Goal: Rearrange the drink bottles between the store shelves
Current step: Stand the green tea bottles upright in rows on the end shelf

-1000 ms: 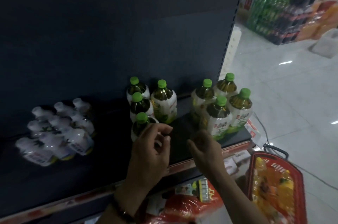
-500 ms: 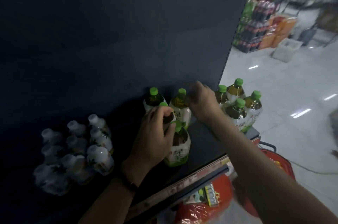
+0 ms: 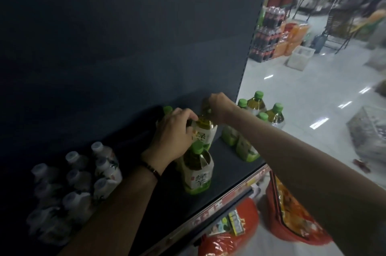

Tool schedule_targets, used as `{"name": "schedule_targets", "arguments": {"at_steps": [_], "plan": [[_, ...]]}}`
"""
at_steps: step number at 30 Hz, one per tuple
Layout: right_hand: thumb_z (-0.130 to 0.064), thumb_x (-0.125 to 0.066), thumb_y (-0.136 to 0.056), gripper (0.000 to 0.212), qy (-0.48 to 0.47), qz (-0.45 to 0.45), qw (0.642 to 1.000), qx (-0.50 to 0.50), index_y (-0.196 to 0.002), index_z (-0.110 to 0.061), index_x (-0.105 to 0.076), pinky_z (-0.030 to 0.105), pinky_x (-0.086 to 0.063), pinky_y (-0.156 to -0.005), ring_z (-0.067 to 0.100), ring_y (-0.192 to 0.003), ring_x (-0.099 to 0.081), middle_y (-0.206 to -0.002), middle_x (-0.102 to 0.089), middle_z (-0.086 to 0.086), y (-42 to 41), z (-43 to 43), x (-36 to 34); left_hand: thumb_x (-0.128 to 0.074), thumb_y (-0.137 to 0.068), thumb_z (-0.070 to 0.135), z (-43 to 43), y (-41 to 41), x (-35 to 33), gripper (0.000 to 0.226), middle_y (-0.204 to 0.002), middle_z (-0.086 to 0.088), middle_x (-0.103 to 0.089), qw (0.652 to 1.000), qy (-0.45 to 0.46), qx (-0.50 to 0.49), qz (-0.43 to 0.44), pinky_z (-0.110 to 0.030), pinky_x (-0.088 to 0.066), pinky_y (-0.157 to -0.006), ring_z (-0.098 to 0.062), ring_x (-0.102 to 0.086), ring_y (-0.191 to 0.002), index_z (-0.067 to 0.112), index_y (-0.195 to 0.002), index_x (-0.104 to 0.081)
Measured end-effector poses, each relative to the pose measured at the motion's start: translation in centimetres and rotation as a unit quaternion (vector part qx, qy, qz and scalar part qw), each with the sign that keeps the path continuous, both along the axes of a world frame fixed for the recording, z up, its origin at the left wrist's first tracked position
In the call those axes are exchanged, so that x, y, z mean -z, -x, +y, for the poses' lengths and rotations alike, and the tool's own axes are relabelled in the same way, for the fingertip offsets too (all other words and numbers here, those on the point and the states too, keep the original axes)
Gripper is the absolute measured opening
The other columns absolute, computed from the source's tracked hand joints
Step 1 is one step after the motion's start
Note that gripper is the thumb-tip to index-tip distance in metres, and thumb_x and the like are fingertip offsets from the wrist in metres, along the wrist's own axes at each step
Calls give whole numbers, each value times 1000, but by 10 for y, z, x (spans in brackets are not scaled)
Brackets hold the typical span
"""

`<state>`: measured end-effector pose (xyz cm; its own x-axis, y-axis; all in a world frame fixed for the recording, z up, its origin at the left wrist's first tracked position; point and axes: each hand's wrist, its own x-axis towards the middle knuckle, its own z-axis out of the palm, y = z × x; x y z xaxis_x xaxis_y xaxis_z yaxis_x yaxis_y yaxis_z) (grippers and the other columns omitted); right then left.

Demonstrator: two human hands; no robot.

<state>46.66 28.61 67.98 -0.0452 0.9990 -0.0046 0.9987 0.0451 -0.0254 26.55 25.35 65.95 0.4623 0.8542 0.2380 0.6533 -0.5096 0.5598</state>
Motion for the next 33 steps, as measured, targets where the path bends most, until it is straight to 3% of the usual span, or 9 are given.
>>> {"name": "schedule_targets", "arguments": {"at_steps": [3,7,11,14,19,25,28,31,33], "plan": [[-24,-73,-93,28,18,1,1000,-14,-121,-27,-78,33,-61,-91,19,-106,-73,-116,-77,-5,-22,-4,-4,-68,-96,10,18,-15,-3,29,-122,8,-65,999,8,26,20,-45,-56,-102,-16,-63,-116,30,-116,-70],[-11,-73,-91,36,57,-20,997,-37,-116,-37,-78,24,-56,-79,12,-94,-68,-109,-74,-11,-33,-5,-10,-65,-99,17,36,-41,-7,34,-132,3,-71,990,56,56,117,-45,-57,-104,-21,-68,-122,30,-130,-70],[-8,-72,-90,40,50,-38,997,-51,-120,-35,-78,22,-53,-75,15,-95,-70,-114,-76,-5,-43,-2,-11,-47,-96,4,43,-60,-7,61,-148,1,-65,957,142,87,236,-44,-53,-112,-26,-64,-133,38,-143,-66],[-10,-70,-93,39,52,-62,995,-62,-126,-31,-75,19,-46,-77,17,-104,-70,-119,-74,-4,-47,-2,-13,-43,-94,3,44,-70,-8,71,-156,2,-59,935,146,108,304,-46,-51,-114,-27,-61,-137,48,-144,-63],[-7,-75,-92,37,74,-32,995,-56,-124,-26,-76,21,-52,-77,17,-102,-70,-119,-73,-1,-49,1,-15,-42,-96,0,46,-81,-21,68,-158,2,-57,927,142,118,327,-41,-50,-115,-27,-60,-136,44,-143,-65],[-16,-80,-93,37,99,-48,992,-61,-127,-29,-74,23,-46,-75,14,-95,-63,-119,-71,-4,-47,1,-22,-39,-99,-1,42,-85,-26,68,-161,-1,-54,914,142,137,353,-42,-45,-120,-28,-56,-140,40,-148,-62],[-21,-74,-97,38,84,-9,994,-63,-133,-32,-70,25,-53,-83,14,-104,-68,-123,-73,-7,-48,-4,-23,-42,-100,3,38,-78,-28,64,-160,-3,-54,940,125,111,296,-49,-36,-126,-30,-52,-144,42,-146,-62],[-33,-70,-98,32,-6,54,998,-22,-130,-35,-71,34,-60,-92,15,-107,-72,-118,-75,-9,-49,-19,-19,-49,-103,4,23,-54,-25,49,-139,4,-70,995,52,52,61,-41,-54,-111,-16,-65,-126,33,-134,-72],[-33,-69,-97,26,-86,125,988,32,-124,-33,-73,35,-61,-88,16,-102,-71,-112,-74,-10,-51,-39,-13,-56,-103,7,0,-29,-16,35,-125,13,-72,995,-5,-16,-96,-24,-56,-99,-2,-67,-115,28,-125,-73]]}}
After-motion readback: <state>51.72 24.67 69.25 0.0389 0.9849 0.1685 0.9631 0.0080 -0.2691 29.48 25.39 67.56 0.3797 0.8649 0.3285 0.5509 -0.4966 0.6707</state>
